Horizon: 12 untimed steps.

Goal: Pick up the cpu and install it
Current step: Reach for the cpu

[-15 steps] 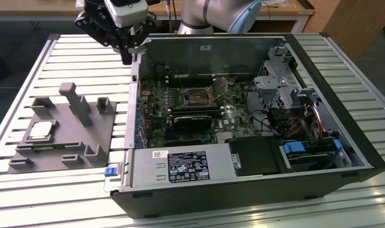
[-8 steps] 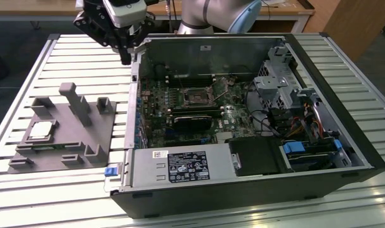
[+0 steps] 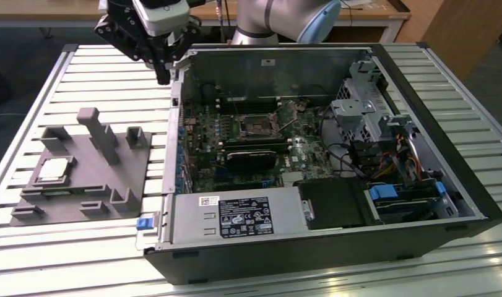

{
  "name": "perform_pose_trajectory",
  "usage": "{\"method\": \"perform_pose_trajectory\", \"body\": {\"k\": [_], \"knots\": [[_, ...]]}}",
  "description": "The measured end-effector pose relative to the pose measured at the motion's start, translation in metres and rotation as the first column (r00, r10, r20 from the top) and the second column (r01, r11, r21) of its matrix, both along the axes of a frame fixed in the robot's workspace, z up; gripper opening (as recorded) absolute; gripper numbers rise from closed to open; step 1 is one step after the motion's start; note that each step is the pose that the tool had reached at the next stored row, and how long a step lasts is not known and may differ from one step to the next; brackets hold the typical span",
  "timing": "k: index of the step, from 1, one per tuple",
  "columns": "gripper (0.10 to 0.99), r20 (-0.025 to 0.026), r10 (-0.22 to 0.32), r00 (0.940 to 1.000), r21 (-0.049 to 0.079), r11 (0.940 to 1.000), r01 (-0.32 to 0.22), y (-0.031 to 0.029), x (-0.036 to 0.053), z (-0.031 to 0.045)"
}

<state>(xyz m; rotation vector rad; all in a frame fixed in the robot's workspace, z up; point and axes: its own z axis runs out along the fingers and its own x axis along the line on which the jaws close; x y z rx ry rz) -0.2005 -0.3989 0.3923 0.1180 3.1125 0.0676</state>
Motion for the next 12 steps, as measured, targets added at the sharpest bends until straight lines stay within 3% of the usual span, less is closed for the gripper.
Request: {"method": "perform_pose_trajectory", "body": {"k": [12], "knots": [[0.106, 0.0, 0.0, 1.0, 0.0, 1.0, 0.0, 0.0, -0.0044, -0.0008]]}}
